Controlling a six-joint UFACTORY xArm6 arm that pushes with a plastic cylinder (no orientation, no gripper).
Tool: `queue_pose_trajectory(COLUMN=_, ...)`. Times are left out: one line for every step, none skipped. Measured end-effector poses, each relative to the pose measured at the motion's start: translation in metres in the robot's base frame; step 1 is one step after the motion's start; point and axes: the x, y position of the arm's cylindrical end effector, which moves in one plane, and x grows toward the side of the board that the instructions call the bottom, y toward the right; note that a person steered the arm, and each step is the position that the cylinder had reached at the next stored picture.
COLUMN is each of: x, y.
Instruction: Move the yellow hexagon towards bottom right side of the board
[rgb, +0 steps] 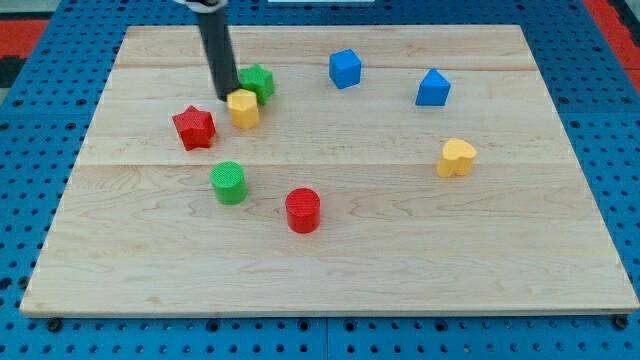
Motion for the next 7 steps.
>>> queue_pose_trajectory(x=0.036, y=0.03)
queue_pose_trajectory(x=0.031, y=0.019)
queue_pose_trajectory(x=0.065, y=0.036)
queue_pose_trajectory(x=0.106, y=0.076)
queue_pose_trajectory(x=0.137, y=0.108)
queue_pose_trajectory(x=0.144, y=0.135)
queue_pose_trajectory(x=0.154, y=0.171)
